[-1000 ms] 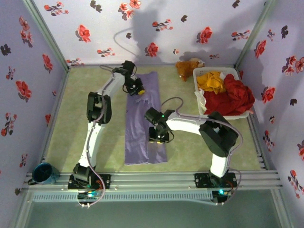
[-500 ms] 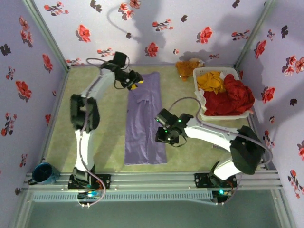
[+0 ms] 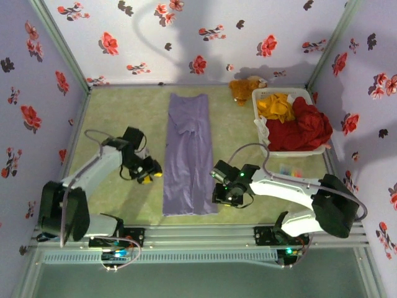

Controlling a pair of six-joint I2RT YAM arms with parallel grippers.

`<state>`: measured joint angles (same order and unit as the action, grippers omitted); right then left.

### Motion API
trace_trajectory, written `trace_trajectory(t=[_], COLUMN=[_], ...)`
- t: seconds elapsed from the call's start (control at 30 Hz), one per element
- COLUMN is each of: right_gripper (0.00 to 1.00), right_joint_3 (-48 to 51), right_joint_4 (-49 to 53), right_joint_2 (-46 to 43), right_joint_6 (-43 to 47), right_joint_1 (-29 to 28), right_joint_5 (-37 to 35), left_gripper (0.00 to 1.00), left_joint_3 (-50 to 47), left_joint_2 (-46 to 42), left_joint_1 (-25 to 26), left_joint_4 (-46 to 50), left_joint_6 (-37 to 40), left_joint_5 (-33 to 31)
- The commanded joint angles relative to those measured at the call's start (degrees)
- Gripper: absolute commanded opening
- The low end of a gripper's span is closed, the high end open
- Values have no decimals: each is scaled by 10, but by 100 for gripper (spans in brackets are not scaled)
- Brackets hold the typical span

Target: Fold and stack the t-shirts

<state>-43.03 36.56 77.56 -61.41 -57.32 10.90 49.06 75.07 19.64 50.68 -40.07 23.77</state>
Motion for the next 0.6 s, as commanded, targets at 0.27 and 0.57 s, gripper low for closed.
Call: trace_trajectory(t=[0.27, 0.57], right_gripper=[42, 46], right_joint_3=[8, 16], right_joint_4=[-64, -75], right_joint_2=[56, 60], right_joint_6=[-48, -55], right_joint_1=[-42, -52], right_joint_5=[18, 22], left_gripper=[42, 46], left_joint_3=[-140, -227], left_joint_2=[-113, -126], left_joint_1=[67, 102], left_joint_4=[-18, -108], left_joint_6=[-78, -122], left_joint_5=[48, 126])
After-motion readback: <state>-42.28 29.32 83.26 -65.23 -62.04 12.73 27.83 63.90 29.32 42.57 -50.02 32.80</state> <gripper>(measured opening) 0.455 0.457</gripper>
